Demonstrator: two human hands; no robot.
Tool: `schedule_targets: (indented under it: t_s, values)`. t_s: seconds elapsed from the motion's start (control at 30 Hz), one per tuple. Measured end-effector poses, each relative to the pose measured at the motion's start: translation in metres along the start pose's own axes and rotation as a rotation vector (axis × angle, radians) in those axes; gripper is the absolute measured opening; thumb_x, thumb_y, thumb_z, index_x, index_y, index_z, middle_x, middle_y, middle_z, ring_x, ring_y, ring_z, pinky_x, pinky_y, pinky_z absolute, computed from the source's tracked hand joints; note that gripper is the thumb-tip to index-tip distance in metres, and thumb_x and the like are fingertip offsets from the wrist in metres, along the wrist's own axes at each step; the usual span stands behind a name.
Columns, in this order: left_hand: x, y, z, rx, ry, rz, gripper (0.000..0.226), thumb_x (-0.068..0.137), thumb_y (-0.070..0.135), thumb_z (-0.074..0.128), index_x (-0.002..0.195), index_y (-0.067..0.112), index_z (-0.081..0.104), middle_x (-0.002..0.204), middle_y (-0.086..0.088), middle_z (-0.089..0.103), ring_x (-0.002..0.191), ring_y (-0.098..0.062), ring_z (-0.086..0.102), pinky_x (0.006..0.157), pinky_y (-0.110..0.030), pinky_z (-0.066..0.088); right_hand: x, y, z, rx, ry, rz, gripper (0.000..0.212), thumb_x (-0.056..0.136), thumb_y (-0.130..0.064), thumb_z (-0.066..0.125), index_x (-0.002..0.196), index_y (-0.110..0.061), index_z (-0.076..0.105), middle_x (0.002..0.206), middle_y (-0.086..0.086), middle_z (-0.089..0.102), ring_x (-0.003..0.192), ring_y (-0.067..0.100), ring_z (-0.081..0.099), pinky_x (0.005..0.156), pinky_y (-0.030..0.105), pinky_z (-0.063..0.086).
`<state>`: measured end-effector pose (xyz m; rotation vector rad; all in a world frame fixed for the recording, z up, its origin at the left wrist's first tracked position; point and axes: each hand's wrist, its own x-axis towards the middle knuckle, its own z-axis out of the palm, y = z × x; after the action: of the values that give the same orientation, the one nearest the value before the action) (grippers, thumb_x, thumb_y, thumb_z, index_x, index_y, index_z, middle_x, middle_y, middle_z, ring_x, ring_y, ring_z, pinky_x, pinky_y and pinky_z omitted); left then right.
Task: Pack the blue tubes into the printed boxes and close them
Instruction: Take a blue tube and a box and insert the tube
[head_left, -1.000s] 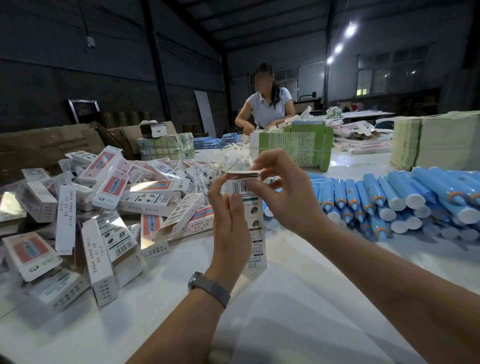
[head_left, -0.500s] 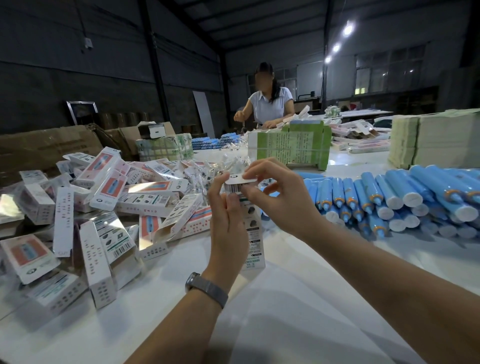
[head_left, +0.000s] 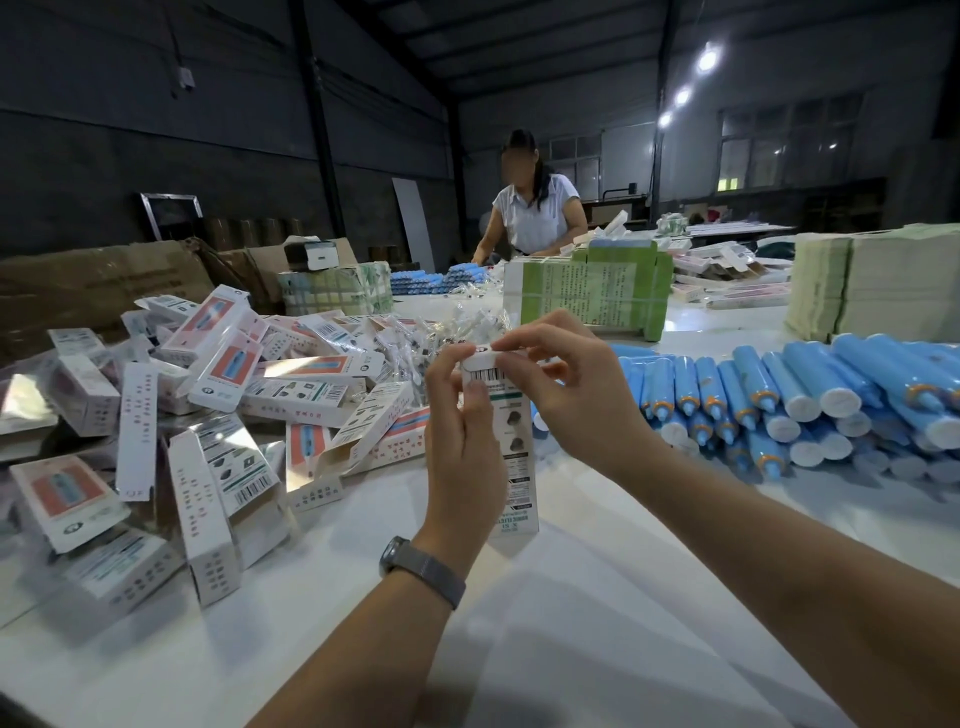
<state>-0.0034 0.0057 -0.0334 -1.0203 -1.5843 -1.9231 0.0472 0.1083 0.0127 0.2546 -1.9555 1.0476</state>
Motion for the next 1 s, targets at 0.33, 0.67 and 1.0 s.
schedule_targets:
  t_s: [0.33, 0.67, 1.0]
  values:
    - [0.006, 0.007, 0.001, -0.069, 0.029, -0.045, 0.022, 0.104, 0.030, 0.036, 0.098, 0.048, 0.047, 0.081, 0.015, 0.060, 0.070, -0.014, 0.063, 0.058, -0.033, 0.053, -0.001, -0.004, 0.002, -0.002, 0.005, -0.074, 0.005, 0.089, -0.002, 0.068, 0.091, -0.004, 0.072, 0.097, -0.001, 0.066, 0.092, 0.011, 0.063, 0.079, 0.016, 0.051]
    - [0.003, 0.007, 0.001, -0.029, 0.030, -0.002, 0.013, 0.106, 0.030, 0.035, 0.106, 0.038, 0.046, 0.091, 0.003, 0.062, 0.079, -0.027, 0.066, 0.066, -0.052, 0.055, -0.001, -0.002, 0.005, -0.006, 0.024, -0.044, 0.006, 0.086, -0.015, 0.075, 0.088, -0.012, 0.070, 0.090, -0.004, 0.061, 0.080, 0.015, 0.059, 0.067, 0.038, 0.056]
    - [-0.001, 0.000, 0.006, -0.021, -0.016, 0.041, 0.024, 0.108, 0.030, 0.031, 0.125, 0.044, 0.040, 0.098, 0.006, 0.067, 0.081, -0.005, 0.068, 0.065, -0.019, 0.053, 0.000, -0.003, 0.001, -0.090, 0.031, -0.105, 0.009, 0.091, -0.013, 0.068, 0.098, -0.018, 0.070, 0.091, 0.001, 0.057, 0.081, 0.012, 0.056, 0.069, 0.034, 0.051]
